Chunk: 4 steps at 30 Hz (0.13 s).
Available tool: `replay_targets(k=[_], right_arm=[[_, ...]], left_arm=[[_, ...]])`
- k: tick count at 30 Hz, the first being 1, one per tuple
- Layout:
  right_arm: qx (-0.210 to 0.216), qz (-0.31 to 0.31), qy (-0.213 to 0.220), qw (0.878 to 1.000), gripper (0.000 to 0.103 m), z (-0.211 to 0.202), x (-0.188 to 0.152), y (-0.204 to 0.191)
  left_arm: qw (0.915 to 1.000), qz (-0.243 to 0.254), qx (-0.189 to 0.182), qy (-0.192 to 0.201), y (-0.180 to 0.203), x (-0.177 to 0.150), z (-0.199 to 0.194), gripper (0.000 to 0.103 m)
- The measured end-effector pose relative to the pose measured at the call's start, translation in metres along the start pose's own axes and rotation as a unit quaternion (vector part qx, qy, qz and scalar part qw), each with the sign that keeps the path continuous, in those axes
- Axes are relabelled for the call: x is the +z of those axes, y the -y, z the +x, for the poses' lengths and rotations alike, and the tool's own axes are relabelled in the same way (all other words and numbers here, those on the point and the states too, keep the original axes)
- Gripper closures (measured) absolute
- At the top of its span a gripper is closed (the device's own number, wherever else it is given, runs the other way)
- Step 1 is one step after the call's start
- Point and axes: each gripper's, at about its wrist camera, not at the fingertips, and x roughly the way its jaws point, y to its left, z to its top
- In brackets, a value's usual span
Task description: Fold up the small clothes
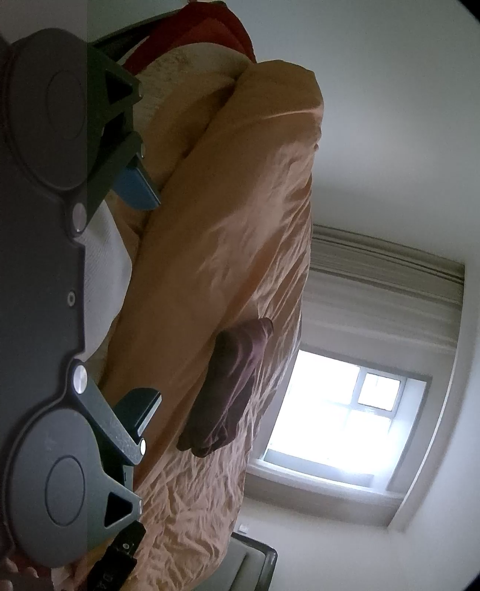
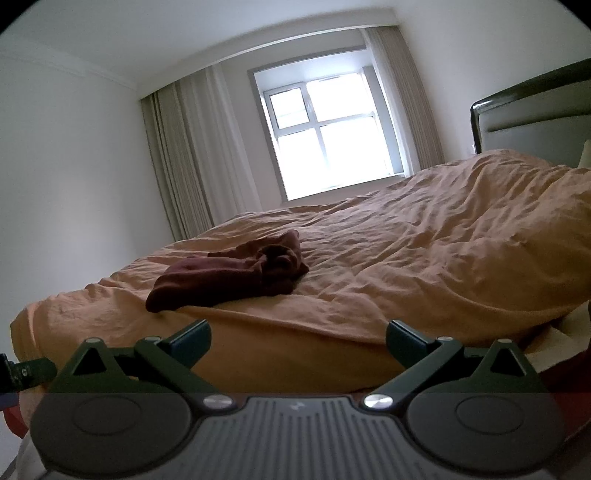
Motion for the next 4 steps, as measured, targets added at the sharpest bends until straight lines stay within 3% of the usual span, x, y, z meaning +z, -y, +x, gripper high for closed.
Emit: replay_targets(k=[4], right_arm=[[-0.001, 0.003, -0.002, 1.000, 0.000, 0.0007, -0.0002, 0.0002]], left_arm=[[1.0000, 0.002, 0.002, -0.005, 0.0007, 0.0002, 0.0018, 0.001]])
